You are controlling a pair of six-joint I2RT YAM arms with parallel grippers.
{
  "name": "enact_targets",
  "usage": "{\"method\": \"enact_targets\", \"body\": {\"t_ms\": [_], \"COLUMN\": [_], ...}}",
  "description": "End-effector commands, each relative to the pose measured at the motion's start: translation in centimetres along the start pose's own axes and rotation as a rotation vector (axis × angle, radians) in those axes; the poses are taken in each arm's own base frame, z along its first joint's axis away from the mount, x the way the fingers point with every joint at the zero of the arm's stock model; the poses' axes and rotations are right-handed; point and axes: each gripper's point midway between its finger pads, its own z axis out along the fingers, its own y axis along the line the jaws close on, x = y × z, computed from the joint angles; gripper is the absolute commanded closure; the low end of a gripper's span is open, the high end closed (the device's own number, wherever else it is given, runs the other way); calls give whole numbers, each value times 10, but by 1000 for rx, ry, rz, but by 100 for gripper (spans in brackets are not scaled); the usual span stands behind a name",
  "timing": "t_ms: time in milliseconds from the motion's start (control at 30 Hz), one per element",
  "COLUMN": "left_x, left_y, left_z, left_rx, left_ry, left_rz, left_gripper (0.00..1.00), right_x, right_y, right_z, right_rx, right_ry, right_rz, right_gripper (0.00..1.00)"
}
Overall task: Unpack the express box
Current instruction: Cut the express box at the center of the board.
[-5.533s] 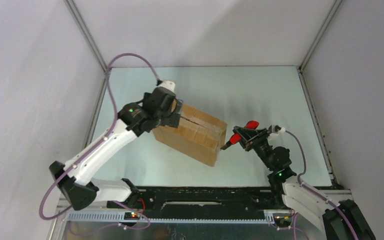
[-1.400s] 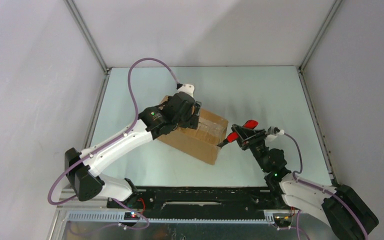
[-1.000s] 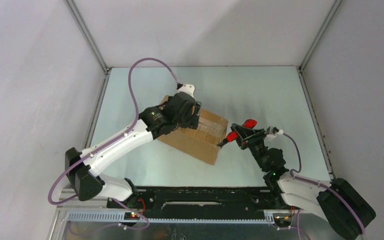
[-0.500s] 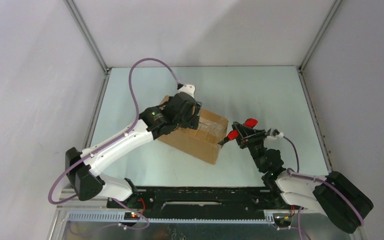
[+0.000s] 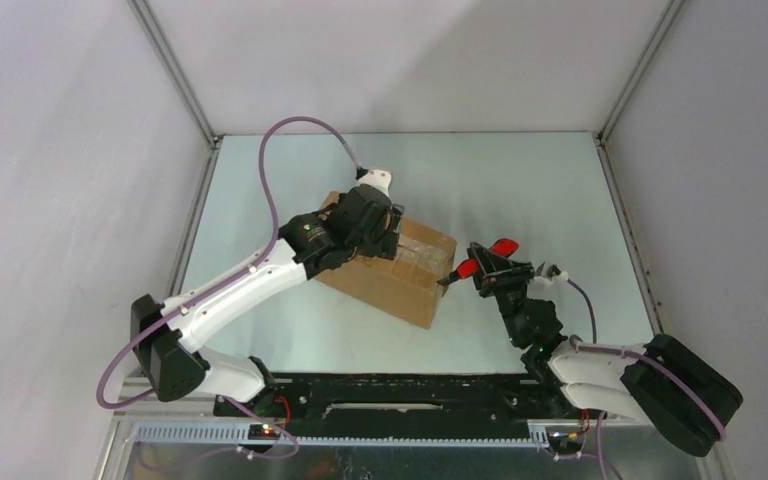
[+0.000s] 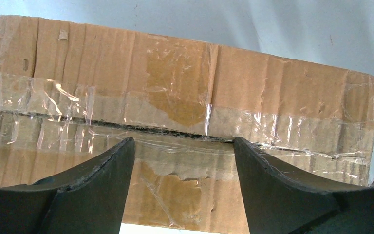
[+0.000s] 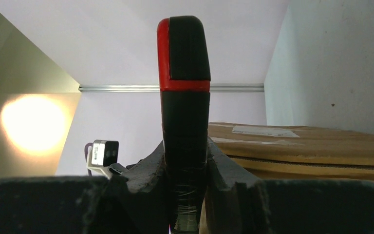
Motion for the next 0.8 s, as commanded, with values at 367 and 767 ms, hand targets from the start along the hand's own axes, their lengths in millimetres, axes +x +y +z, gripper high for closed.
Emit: {"method": "enact_targets", "body": {"t_ms": [367,767], "left_x": [71,76], "left_y": [-19,-33], "left_z": [7,5], "left_rx": [127,192], "left_ry": [258,298], "left_rz": [125,151], "left_gripper": [29,31], "right_x": [-33,-26], "right_y": [-3,3], "right_z": [-12,1], "right_rx": [-47,-61], "right_ry": [-167,-194], "right_rz": [-10,-1], "right_gripper": [100,100]}}
